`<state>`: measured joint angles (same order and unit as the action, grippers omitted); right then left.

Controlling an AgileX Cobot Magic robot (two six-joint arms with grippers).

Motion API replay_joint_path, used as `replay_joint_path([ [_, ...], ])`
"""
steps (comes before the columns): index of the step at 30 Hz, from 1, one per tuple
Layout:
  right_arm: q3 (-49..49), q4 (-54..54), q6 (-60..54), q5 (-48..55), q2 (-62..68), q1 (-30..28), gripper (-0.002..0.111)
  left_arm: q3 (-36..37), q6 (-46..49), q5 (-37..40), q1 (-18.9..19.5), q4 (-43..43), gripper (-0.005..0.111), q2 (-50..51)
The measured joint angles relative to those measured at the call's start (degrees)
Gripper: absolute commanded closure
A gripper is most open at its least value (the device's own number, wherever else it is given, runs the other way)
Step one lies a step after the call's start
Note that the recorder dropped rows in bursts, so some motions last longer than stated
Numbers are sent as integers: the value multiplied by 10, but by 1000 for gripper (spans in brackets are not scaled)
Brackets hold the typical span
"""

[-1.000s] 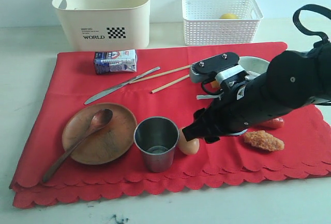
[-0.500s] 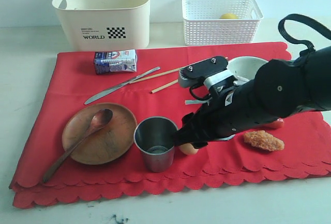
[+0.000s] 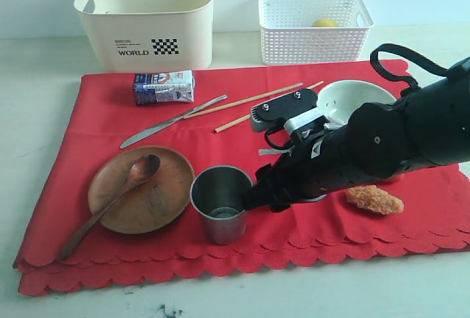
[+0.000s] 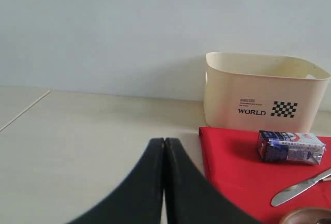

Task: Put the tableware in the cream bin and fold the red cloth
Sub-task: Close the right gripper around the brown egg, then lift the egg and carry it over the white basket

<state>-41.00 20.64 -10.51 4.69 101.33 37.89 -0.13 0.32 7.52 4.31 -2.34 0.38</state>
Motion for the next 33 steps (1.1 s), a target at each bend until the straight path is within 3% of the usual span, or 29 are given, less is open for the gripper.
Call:
replay_joint_path([
  [3,0,0,0,-26,11,0,53,0,0,0,0,0,104,0],
  [5,0,-4,0,-30,24,0,61,0,0,0,0,0,104,0],
  [8,0,-7,0,-30,26,0,90,0,0,0,0,0,104,0],
  [11,0,-9,-1,-30,19,0,107,0,0,0,0,0,104,0],
  [17,0,-22,-13,-31,-77,-31,108,0,0,0,0,0,104,0],
  [22,-7,-19,-13,-94,-148,-122,108,0,0,0,0,0,104,0],
  [33,-159,-11,-13,-139,-76,-196,108,0,0,0,0,0,104,0],
])
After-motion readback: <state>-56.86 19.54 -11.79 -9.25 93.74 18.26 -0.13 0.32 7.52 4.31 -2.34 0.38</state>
